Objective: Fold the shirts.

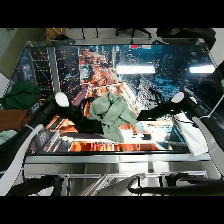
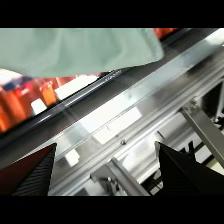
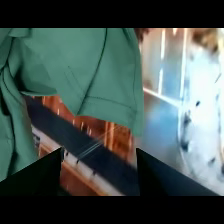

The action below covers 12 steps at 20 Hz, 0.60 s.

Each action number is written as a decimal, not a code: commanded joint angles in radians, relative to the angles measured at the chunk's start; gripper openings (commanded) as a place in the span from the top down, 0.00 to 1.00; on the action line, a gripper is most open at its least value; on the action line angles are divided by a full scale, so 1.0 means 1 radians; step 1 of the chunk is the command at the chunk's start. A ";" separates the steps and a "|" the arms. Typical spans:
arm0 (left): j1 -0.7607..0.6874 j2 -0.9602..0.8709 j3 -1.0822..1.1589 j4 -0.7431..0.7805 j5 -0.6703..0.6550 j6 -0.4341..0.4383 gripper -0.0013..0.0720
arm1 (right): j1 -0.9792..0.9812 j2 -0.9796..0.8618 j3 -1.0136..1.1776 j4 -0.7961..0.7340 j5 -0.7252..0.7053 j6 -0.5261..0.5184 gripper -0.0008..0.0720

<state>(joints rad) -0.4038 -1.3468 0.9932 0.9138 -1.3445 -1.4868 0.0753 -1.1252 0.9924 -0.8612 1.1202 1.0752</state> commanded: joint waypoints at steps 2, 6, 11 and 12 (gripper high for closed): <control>-0.148 0.034 -0.312 -0.156 0.447 0.005 0.04 | 0.016 -0.099 -0.001 0.069 -0.098 -0.110 0.26; -0.203 -0.092 -0.232 -0.180 0.535 0.006 0.05 | 0.017 -0.125 0.000 0.078 -0.142 -0.137 0.27; -0.165 -0.186 -0.065 -0.172 0.509 0.055 0.49 | 0.018 -0.154 0.000 0.180 -0.140 -0.203 0.48; -0.151 -0.194 -0.051 -0.171 0.499 0.056 0.49 | 0.018 -0.163 0.000 0.214 -0.135 -0.224 0.50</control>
<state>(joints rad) -0.5766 -1.5013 0.8822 0.7498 -0.8444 -1.4528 0.0921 -1.2678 0.9924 -0.7223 0.9886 0.9085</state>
